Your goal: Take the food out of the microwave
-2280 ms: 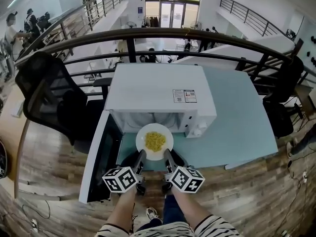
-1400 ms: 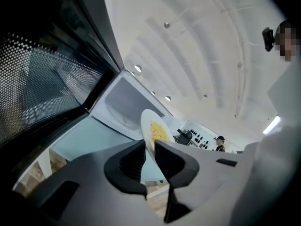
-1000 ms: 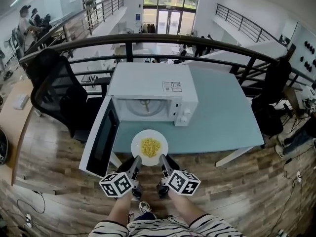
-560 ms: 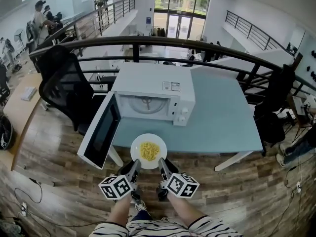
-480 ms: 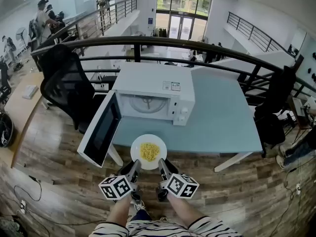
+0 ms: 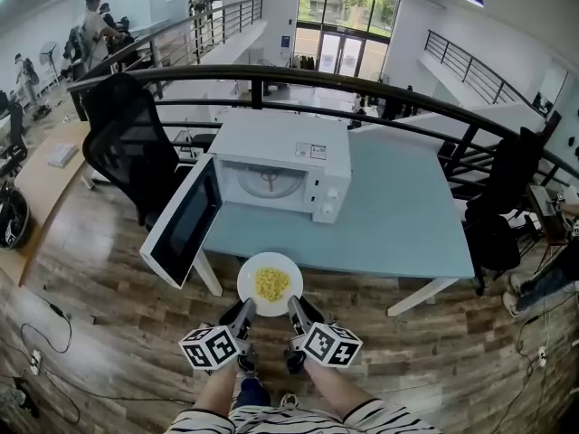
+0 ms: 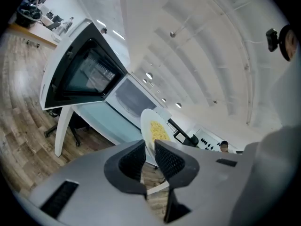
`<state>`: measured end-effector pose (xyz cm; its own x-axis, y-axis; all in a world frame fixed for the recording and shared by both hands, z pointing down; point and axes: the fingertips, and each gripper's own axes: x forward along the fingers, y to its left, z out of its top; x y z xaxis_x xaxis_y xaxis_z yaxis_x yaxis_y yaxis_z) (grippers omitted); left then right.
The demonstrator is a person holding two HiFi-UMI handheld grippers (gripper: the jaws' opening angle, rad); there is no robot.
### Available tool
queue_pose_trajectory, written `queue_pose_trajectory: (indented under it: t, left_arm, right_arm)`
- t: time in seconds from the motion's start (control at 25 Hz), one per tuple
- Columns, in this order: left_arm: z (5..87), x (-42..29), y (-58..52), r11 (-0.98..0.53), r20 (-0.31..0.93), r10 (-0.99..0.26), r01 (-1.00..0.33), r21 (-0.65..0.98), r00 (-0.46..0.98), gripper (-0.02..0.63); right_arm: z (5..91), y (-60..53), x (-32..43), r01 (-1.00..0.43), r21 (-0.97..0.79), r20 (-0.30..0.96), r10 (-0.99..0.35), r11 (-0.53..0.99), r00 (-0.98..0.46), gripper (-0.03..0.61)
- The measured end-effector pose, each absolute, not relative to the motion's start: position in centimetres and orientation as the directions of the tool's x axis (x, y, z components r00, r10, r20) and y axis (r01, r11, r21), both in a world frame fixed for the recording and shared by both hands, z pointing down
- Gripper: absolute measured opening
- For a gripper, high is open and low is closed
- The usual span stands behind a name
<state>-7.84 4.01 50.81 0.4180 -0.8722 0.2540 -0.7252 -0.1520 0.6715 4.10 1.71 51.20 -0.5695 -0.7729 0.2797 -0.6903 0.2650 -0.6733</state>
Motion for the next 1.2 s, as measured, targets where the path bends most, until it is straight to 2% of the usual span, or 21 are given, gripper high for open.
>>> queue_pose_trajectory:
  t: [1.2]
  left_arm:
    - [52.4,-4.2,12.4,-0.099,0.283,-0.882,-0.735,0.671,0.377,0.074]
  right_arm:
    - [53.0,9.4,7.7,-0.673,-0.687,0.318,-0.721,0.273,-0.616,0.072]
